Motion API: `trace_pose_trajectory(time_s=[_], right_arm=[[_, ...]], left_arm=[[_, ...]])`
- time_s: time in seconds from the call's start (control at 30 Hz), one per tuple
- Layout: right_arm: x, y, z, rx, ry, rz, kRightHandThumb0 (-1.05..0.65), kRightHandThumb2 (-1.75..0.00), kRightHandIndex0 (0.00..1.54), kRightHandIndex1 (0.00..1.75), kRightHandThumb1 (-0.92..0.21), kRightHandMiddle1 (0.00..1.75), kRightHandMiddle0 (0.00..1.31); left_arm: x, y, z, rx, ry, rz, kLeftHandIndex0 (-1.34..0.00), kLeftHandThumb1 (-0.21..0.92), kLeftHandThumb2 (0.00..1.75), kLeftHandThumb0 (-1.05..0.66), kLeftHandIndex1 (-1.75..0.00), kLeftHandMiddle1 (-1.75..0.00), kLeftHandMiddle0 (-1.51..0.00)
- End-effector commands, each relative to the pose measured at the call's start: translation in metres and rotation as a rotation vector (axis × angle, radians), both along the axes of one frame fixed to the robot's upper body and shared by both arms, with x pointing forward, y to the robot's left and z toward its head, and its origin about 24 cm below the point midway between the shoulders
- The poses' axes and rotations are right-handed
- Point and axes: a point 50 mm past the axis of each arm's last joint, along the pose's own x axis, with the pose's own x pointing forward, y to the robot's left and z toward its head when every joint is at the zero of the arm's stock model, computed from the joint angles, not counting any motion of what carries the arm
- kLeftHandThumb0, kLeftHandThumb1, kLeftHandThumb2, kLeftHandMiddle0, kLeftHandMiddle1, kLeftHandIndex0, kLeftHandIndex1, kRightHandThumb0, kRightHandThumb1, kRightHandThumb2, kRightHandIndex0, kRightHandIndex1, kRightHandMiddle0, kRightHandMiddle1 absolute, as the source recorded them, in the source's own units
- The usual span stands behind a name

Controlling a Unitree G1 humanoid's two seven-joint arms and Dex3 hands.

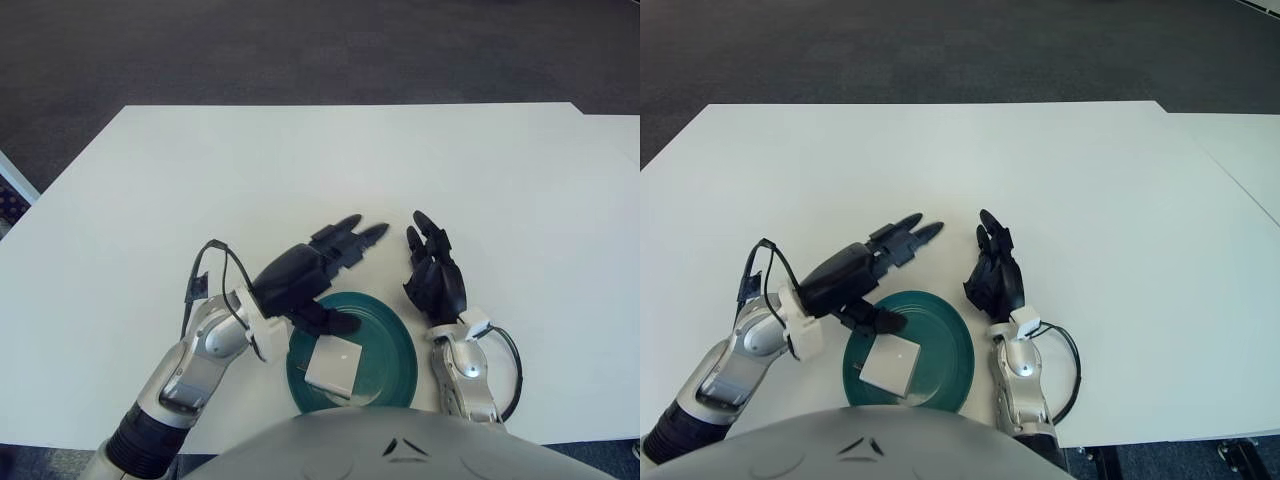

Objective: Put the charger into the plate.

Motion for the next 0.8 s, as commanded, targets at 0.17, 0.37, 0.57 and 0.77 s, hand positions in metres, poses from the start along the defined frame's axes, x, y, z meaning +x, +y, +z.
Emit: trace_pose_trajectory(time_s=[0.17, 0.37, 0.57, 0.77], right_arm=[[-0.031, -0.017, -0.046, -0.008, 0.267, -0.047, -0.90, -0.97, 0.19, 0.01, -0.92, 0.71, 0.00], [-0.032, -0.020, -0.046, -0.012, 0.277, -0.049, -0.90, -0.96, 0.21, 0.02, -0.92, 0.74, 0.00], [-0.034, -0.022, -0.046, -0.026, 0.277, -0.039, -0.91, -0.96, 0.22, 0.02, -0.92, 0.75, 0.00], [-0.035, -0.024, -0.046, -0.033, 0.277, -0.035, -0.92, -0.97, 0.21, 0.01, -0.92, 0.72, 0.00]], left_arm=[[-0.008, 0.042, -0.040, -0.381, 0.169, 0.515, -0.30, 0.92, 0.88, -1.03, -1.06, -0.10, -0.50], [-0.012, 0.057, -0.065, -0.435, 0.307, 0.722, -0.31, 0.92, 0.91, -1.01, -1.05, -0.14, -0.58], [-0.026, 0.055, -0.092, -0.386, 0.401, 0.893, -0.27, 0.92, 0.90, -0.97, -1.02, -0.17, -0.62], [-0.029, 0.049, -0.106, -0.400, 0.452, 0.989, -0.23, 0.92, 0.90, -0.95, -1.00, -0.19, -0.61]])
